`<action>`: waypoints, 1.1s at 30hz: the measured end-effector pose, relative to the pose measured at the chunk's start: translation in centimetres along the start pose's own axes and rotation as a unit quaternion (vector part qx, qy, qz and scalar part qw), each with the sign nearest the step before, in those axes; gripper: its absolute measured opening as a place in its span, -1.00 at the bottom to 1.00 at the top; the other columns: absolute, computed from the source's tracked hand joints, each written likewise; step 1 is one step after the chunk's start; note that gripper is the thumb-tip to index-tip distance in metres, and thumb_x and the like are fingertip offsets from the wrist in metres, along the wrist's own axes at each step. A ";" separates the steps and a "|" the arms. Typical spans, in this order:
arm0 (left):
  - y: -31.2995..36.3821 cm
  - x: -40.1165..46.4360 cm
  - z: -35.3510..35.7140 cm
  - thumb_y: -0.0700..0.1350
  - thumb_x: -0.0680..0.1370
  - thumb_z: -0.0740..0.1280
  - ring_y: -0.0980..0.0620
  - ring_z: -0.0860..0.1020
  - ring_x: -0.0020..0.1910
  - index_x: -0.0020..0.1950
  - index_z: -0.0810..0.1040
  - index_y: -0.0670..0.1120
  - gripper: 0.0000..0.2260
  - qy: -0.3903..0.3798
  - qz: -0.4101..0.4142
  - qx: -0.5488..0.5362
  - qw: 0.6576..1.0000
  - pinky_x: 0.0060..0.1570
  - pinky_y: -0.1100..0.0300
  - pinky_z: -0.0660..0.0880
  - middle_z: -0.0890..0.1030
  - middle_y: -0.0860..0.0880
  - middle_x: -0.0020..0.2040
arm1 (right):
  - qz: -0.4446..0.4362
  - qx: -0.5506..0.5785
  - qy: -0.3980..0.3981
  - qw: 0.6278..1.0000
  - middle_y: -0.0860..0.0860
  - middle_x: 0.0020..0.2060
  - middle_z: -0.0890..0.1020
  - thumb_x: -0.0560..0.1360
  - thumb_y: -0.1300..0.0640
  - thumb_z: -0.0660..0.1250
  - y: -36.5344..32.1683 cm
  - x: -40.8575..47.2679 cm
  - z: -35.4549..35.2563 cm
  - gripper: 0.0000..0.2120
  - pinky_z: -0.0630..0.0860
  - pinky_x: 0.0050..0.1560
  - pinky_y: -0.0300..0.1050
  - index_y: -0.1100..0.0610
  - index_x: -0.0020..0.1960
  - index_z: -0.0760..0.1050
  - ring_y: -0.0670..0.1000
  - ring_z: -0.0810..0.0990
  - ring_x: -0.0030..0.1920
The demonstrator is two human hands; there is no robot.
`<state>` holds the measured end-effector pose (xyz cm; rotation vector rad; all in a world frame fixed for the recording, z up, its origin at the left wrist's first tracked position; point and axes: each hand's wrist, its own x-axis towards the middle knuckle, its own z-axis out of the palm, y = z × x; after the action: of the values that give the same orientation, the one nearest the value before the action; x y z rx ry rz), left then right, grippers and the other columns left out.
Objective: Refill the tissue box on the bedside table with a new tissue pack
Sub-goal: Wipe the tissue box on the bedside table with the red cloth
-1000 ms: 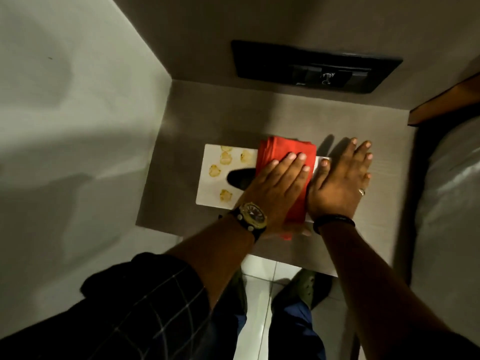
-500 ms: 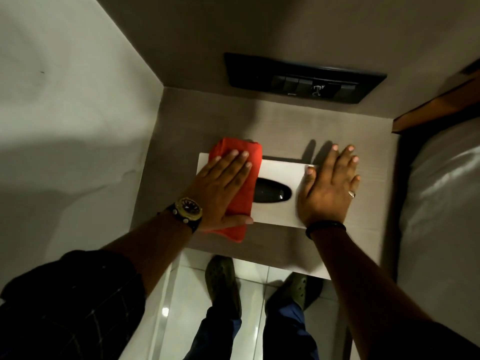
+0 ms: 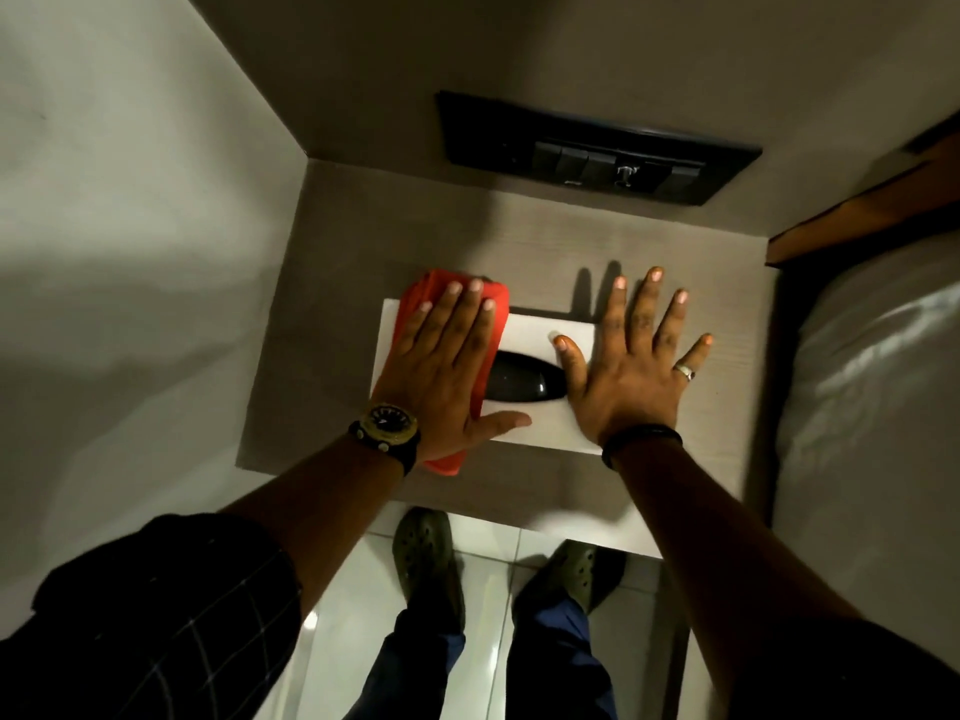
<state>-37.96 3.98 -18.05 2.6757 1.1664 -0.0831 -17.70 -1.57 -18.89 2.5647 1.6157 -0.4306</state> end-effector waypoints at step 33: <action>-3.9 3.4 -1.4 0.63 0.26 0.03 -0.15 0.23 0.47 0.50 0.18 -0.13 0.07 -0.074 0.015 0.004 0.997 0.46 -0.06 0.15 0.31 -0.14 0.48 | 0.023 0.101 0.009 0.995 0.10 0.57 -0.18 0.55 -0.27 -0.25 0.3 -0.2 0.6 -0.30 -0.13 0.49 0.33 0.07 0.58 -0.19 0.16 -0.21 0.56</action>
<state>-38.51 9.34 -17.83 2.6408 1.0834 -0.2778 -17.65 -1.97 -19.44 2.7506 1.5920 -0.5974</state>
